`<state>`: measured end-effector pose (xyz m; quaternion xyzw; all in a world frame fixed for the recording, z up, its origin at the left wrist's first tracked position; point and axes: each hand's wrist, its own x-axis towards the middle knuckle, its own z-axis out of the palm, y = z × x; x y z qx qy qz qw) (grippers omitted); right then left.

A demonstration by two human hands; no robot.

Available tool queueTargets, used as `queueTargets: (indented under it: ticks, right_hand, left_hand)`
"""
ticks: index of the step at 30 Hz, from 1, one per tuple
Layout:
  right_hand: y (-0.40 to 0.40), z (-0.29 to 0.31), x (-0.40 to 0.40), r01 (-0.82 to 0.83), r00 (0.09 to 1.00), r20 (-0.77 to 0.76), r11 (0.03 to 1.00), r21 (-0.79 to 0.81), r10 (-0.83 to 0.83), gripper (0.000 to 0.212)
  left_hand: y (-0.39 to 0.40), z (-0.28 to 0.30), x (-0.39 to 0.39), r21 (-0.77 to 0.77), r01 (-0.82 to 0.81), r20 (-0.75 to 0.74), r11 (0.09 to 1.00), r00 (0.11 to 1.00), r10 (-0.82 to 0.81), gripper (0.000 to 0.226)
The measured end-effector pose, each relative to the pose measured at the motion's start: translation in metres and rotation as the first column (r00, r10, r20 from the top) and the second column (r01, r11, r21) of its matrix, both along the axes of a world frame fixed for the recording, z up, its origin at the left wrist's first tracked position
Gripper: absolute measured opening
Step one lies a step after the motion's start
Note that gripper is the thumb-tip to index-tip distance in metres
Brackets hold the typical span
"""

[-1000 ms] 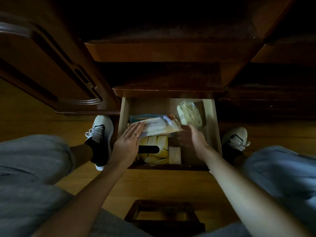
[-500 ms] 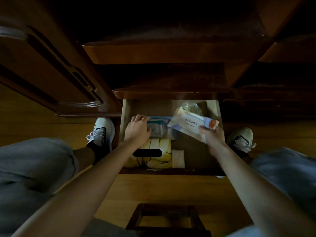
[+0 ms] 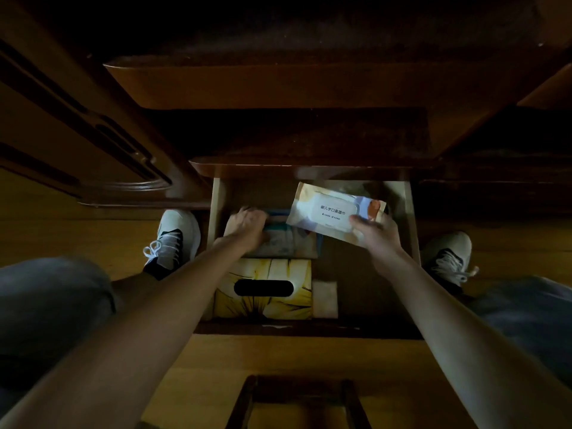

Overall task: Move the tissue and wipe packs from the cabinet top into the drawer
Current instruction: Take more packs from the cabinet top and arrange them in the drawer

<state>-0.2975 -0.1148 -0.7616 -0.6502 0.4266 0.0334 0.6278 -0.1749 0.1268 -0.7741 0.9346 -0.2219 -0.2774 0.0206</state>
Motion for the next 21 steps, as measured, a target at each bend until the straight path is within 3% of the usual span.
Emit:
queueTargets:
  ticks: [4, 10, 16, 18, 21]
  right_hand:
    - [0.018, -0.007, 0.024, -0.059, 0.998, -0.035, 0.99, -0.129, 0.055, 0.044]
    - [0.062, -0.022, 0.05, -0.106, 0.994, 0.031, 0.993, 0.043, 0.104, 0.038]
    - [0.075, -0.043, 0.041, -0.261, 0.956, -0.114, 0.961, 0.088, 0.27, 0.052]
    - [0.079, -0.044, 0.04, -0.374, 0.919, -0.158, 0.926, -0.06, 0.361, 0.05]
    - [0.083, -0.039, 0.039, -0.615, 0.788, -0.265, 0.726, -0.306, 0.556, 0.059]
  left_hand:
    - [0.026, 0.027, 0.008, -0.154, -0.051, 0.002, 0.987, 0.999, 0.052, 0.034]
    - [0.094, 0.076, 0.016, -0.237, -0.183, 0.144, 0.954, 0.965, 0.22, 0.035]
    - [0.122, 0.08, 0.013, -0.284, -0.292, 0.135, 0.913, 0.931, 0.34, 0.029]
    - [0.111, 0.075, 0.011, -0.298, -0.268, 0.096, 0.916, 0.946, 0.309, 0.03]
    - [0.084, 0.068, 0.012, -0.33, -0.18, 0.08, 0.927, 0.973, 0.217, 0.035]
